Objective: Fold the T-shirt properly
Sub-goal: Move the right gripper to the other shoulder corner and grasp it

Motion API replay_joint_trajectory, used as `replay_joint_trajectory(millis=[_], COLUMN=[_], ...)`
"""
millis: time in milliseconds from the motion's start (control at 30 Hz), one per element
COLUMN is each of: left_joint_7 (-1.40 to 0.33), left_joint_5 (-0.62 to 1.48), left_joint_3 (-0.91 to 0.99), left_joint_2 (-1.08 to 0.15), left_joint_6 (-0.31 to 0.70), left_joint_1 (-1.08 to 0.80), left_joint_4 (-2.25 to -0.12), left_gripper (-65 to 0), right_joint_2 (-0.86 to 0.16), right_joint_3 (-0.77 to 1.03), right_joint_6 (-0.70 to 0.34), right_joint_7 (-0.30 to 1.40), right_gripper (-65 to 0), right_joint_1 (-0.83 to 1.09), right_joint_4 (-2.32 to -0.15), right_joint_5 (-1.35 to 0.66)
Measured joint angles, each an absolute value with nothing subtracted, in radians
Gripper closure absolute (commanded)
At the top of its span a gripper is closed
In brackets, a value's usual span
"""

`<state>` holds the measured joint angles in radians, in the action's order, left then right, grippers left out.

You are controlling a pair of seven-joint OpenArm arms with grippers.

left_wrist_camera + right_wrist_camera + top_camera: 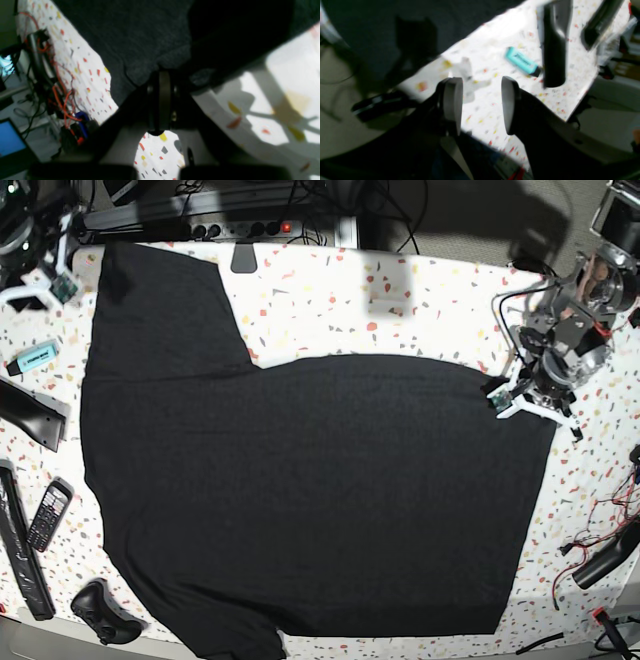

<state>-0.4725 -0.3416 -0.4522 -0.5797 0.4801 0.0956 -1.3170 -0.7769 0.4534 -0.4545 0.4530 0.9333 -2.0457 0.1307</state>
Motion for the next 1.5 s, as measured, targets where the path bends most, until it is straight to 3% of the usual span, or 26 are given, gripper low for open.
replay_joint_trajectory(millis=[400, 733, 967, 1233, 1367, 1500], left_joint_7=[-0.487, -0.49, -0.491, -0.491, -0.491, -0.491], left_joint_5=[-0.374, -0.374, -0.374, -0.374, -0.374, -0.374], left_joint_3=[-0.452, -0.452, -0.452, -0.452, -0.452, -0.452], left_joint_2=[-0.562, -0.561, -0.56, -0.56, -0.56, -0.561], left_joint_6=[0.432, 0.432, 0.432, 0.432, 0.432, 0.432], left_joint_1=[0.094, 0.094, 0.094, 0.094, 0.094, 0.094], left_joint_4=[-1.314, -1.314, -1.314, -1.314, -1.314, -1.314], left_gripper=[0.0, 0.0, 0.0, 0.0, 0.0, 0.0], right_joint_2=[-0.904, -0.9, -0.862, -0.859, -0.858, -0.862], right_joint_3=[0.008, -0.249, -0.315, -0.318, -0.318, -0.319], right_joint_6=[-0.397, -0.382, -0.381, -0.382, -0.366, -0.21], right_joint_7=[0.492, 0.511, 0.524, 0.543, 0.551, 0.591], right_gripper=[-25.0, -25.0, -24.6, -1.0, 0.0, 0.0], right_joint_1=[0.653, 0.465, 0.379, 0.374, 0.374, 0.374], right_joint_4=[-1.784, -1.719, -1.703, -1.7, -1.7, -1.7], right_joint_5=[0.358, 0.368, 0.368, 0.337, 0.337, 0.334])
